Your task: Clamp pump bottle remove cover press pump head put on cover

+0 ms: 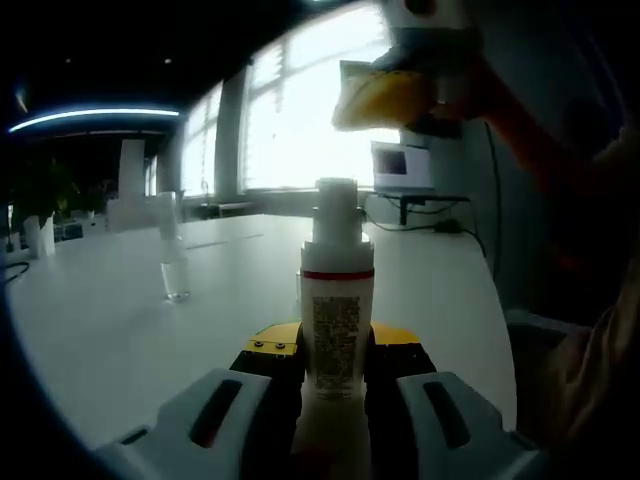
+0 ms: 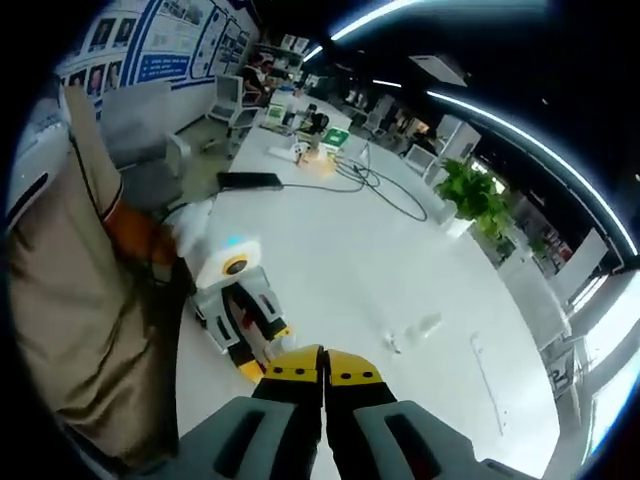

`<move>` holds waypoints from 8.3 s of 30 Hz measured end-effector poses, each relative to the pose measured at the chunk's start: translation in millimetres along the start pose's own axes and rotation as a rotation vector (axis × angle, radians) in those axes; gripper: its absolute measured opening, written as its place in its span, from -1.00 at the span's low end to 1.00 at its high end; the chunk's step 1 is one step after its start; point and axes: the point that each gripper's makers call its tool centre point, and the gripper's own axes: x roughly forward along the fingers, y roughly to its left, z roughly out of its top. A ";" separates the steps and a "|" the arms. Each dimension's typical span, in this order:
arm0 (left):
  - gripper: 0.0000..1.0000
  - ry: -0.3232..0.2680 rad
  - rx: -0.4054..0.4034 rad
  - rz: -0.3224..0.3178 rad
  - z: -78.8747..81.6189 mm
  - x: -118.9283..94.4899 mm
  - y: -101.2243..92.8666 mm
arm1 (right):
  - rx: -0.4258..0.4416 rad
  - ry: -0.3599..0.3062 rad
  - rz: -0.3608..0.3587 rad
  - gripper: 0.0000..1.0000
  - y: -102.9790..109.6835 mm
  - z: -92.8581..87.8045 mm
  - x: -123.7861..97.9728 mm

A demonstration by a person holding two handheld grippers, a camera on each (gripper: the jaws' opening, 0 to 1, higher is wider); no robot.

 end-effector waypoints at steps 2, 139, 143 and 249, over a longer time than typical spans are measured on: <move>-0.72 0.000 0.001 0.000 -0.4 -0.1 1.6 | 0.005 -0.019 -0.010 -1.00 0.8 -0.6 -2.7; -0.72 -0.002 0.017 0.015 -0.3 -0.3 0.6 | 0.496 -0.515 -0.396 -0.92 15.0 -134.6 -14.7; -0.72 -0.002 0.017 0.015 0.0 -0.3 0.8 | 0.492 -0.512 -0.395 -0.92 15.6 -134.6 -14.5; -0.72 0.010 0.047 0.017 -2.6 -0.4 0.6 | 0.686 -0.206 -0.774 -0.57 -54.8 -158.9 45.4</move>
